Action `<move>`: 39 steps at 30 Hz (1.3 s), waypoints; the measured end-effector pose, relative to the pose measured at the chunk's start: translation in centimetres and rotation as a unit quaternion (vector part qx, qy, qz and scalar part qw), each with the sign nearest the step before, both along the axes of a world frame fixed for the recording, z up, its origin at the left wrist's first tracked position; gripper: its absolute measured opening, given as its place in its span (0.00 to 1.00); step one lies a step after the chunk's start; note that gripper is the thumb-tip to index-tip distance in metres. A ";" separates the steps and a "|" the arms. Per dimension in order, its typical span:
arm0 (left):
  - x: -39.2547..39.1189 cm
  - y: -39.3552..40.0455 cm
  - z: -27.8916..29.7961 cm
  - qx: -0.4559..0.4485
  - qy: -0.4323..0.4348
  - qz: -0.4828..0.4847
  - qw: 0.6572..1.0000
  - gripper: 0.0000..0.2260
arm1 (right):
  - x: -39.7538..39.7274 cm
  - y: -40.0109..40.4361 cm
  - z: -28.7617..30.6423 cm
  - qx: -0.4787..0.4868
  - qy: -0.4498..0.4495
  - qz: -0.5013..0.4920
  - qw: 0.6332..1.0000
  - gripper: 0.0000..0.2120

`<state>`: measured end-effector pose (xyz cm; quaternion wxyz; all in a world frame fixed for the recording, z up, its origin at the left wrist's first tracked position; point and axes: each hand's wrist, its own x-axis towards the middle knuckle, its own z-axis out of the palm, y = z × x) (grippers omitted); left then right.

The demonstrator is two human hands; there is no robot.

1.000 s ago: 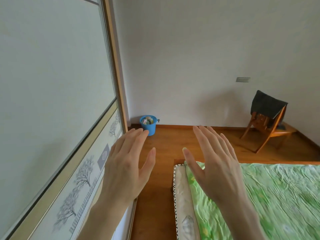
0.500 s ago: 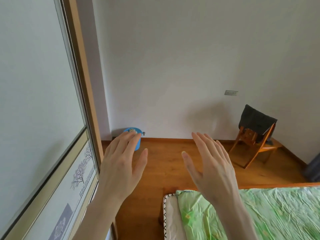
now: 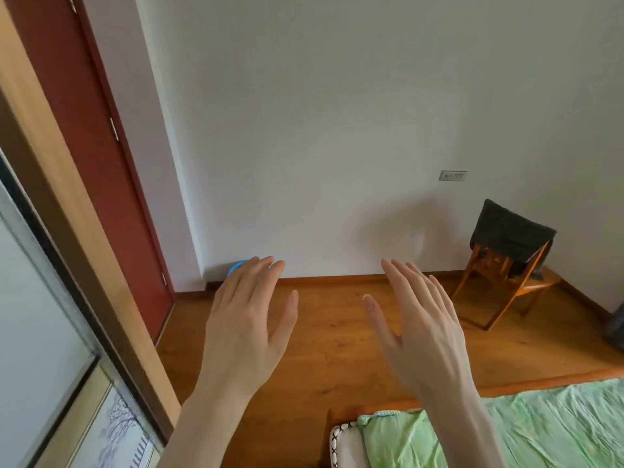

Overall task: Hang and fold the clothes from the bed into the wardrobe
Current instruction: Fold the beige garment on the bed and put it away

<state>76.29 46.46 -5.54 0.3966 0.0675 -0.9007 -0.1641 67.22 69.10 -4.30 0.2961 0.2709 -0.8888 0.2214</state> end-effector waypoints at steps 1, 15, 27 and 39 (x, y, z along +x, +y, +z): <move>-1.4 -0.7 0.0 -0.002 -0.003 0.000 1.000 0.24 | -1.4 -0.6 -0.3 -0.002 -0.002 -0.005 1.000 0.28; -28.2 -6.6 0.2 -0.042 -0.035 -0.102 0.993 0.22 | -24.6 -5.5 -2.9 -0.060 -0.029 -0.105 0.992 0.29; -48.1 -6.2 -2.9 -0.036 -0.067 -0.220 0.973 0.23 | -37.9 -4.2 -5.3 -0.048 -0.071 -0.231 0.969 0.32; -75.1 -3.0 -3.4 -0.035 -0.046 -0.390 0.919 0.26 | -55.1 -3.9 -4.2 -0.035 -0.056 -0.405 0.912 0.31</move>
